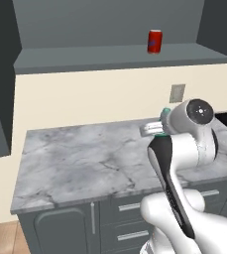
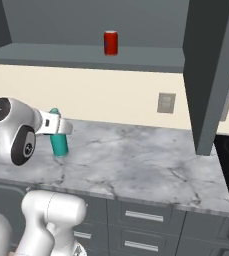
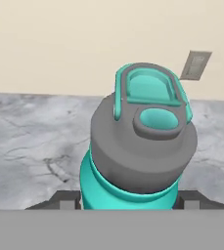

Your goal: Sort all alcoholic drinks to one cabinet, and non-alcoholic drinks to the other.

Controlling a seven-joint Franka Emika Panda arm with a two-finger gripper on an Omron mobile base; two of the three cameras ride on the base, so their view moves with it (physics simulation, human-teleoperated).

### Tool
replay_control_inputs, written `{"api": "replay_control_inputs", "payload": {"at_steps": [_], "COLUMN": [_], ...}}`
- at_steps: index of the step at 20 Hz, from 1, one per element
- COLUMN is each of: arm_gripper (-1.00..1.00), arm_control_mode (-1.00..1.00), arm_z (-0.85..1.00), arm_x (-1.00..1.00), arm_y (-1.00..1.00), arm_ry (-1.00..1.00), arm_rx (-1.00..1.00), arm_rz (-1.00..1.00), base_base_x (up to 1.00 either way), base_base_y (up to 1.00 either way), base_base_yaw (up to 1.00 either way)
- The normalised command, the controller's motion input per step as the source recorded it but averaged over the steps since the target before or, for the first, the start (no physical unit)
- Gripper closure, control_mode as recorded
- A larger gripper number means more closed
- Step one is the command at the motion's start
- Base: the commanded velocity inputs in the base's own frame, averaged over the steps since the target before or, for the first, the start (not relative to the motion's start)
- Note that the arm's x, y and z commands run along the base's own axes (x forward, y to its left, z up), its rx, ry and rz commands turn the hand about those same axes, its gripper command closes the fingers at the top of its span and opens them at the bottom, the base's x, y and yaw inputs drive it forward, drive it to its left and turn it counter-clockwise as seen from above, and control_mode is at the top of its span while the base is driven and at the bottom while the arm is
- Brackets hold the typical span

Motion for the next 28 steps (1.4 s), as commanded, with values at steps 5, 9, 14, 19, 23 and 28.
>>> {"api": "replay_control_inputs", "payload": {"at_steps": [5, 9, 14, 19, 23, 28], "arm_gripper": [1.0, 1.0, 1.0, 1.0, 1.0, 1.0], "arm_control_mode": [-1.0, -1.0, -1.0, -1.0, -1.0, -1.0], "arm_z": [0.53, 0.73, 0.85, 0.89, 0.96, 0.47], "arm_x": [-0.17, -0.33, -0.5, -0.49, -0.15, 0.21], "arm_y": [0.14, 0.12, 0.02, 0.0, 0.04, 0.06], "arm_ry": [-0.27, -0.3, -0.2, -0.05, 0.0, 0.0], "arm_rx": [-0.01, -0.03, 0.0, 0.07, 0.12, 0.02], "arm_rz": [0.02, 0.01, 0.0, 0.0, 0.0, 0.0], "base_base_x": [0.0, 0.0, 0.0, 0.0, 0.0, 0.0], "base_base_y": [0.0, 0.0, 0.0, 0.0, 0.0, 0.0], "base_base_yaw": [0.0, 0.0, 0.0, 0.0, 0.0, 0.0]}}
